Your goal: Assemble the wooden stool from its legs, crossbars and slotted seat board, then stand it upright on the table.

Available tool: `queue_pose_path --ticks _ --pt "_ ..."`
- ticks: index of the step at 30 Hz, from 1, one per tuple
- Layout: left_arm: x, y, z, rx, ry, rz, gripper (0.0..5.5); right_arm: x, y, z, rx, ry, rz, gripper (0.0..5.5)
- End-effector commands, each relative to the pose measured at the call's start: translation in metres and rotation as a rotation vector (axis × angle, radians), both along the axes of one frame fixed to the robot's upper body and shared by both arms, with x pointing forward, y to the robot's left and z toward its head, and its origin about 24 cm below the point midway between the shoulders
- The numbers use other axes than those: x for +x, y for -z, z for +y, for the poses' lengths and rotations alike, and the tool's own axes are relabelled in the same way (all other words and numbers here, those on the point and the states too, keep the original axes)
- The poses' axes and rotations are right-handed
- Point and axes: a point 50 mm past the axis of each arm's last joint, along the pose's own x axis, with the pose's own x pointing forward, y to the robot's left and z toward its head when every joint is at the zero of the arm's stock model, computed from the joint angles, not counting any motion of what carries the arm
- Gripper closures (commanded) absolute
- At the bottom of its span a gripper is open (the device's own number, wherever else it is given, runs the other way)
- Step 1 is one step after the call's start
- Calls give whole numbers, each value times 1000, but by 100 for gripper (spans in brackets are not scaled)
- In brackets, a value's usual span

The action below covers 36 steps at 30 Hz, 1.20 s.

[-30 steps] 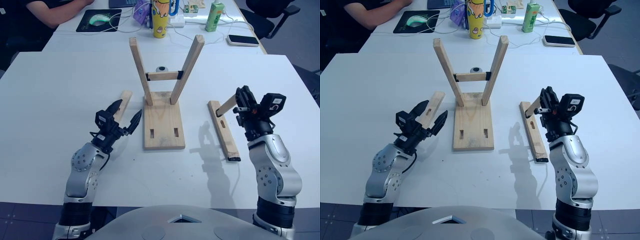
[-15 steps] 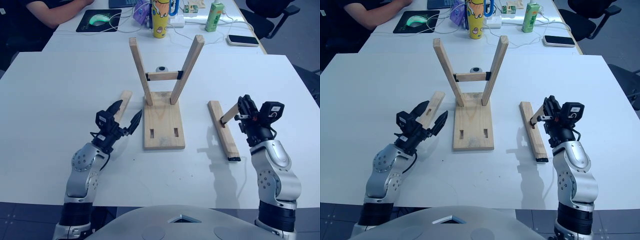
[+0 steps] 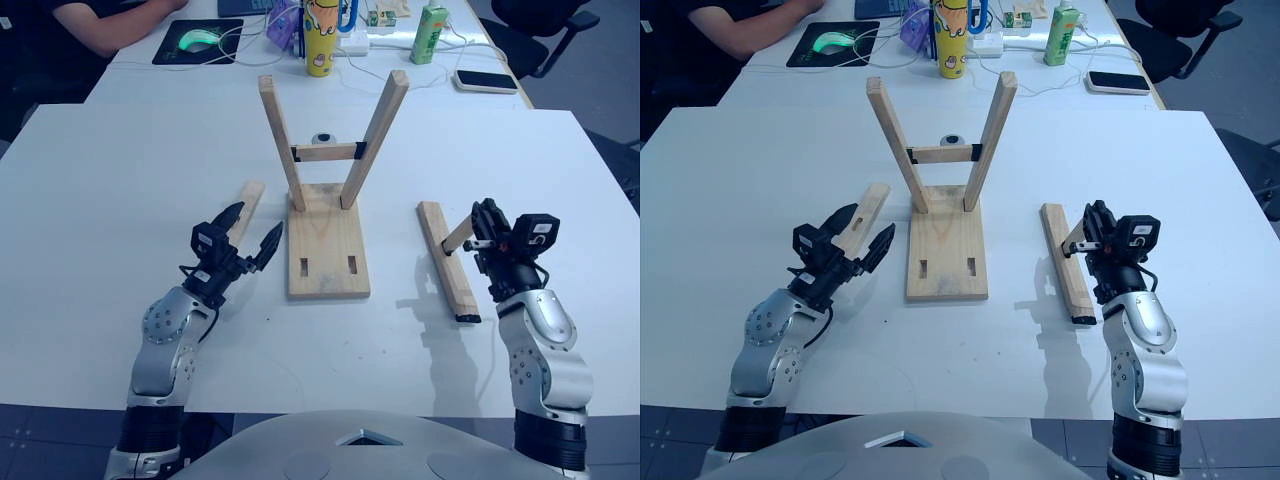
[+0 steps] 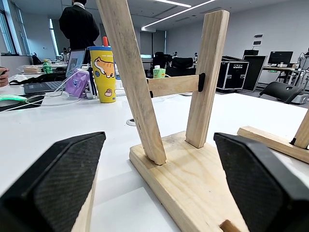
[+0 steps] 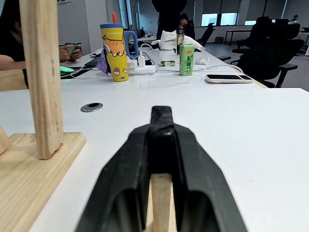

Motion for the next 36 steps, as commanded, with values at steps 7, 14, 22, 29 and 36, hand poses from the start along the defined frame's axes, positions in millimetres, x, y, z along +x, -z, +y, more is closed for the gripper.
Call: queue_pose_path --ticks 7,14,22,29,36 --pt "6 1 1 34 22 10 134 1 38 3 8 6 128 508" --pt "7 1 1 39 23 8 134 3 30 2 -18 8 71 508" --pt "5 6 -1 50 23 14 134 21 2 5 -28 -2 -37 407" --pt "3 10 -3 42 10 17 134 45 -44 7 -46 -35 -165 345" --pt "-2 17 -9 31 -6 22 134 67 -120 17 -36 -79 -374 395"
